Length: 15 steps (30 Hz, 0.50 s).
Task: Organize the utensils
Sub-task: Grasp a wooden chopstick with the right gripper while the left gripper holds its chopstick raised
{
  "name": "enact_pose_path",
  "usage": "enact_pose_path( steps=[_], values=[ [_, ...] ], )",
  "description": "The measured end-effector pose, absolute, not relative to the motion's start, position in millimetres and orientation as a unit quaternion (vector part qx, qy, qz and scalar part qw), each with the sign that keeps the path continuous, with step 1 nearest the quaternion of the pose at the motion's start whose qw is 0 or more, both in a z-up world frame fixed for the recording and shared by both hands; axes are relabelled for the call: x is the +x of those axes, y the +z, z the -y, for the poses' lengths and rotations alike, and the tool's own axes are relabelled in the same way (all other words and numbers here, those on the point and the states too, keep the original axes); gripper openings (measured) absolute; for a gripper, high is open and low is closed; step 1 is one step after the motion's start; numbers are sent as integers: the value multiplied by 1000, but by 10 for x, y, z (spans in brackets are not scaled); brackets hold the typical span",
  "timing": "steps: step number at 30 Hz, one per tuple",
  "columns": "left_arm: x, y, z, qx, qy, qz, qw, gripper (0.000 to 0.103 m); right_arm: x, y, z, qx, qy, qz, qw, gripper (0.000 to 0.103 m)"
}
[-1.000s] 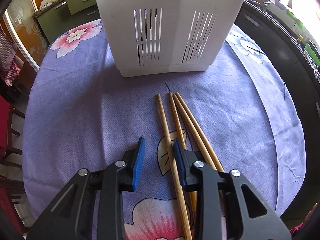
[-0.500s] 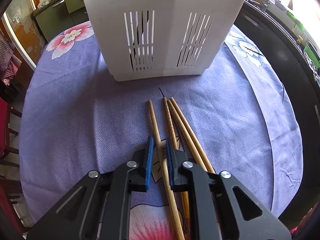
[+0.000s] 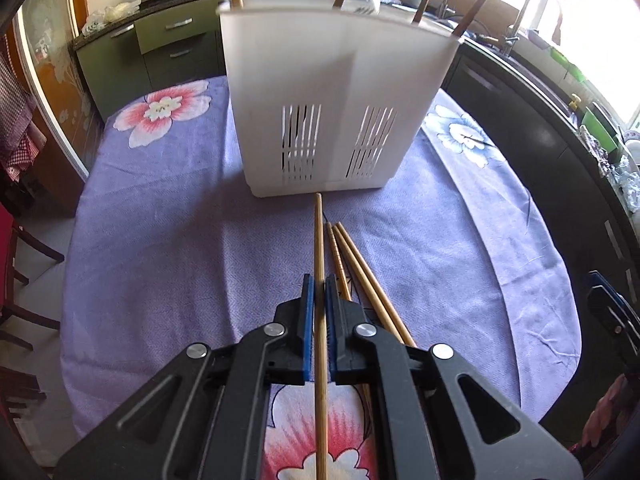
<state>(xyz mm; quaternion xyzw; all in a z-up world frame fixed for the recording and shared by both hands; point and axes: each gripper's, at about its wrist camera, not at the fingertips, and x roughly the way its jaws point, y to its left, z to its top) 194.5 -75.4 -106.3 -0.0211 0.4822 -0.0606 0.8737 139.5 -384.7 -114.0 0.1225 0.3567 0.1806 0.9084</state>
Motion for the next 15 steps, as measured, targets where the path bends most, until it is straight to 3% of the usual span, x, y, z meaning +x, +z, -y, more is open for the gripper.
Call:
enact_pose_path(
  steps=[15],
  values=[
    [815, -378, 483, -25, -79, -324, 942, 6, 1428, -1139, 3417, 66, 197, -373, 904, 44]
  ],
)
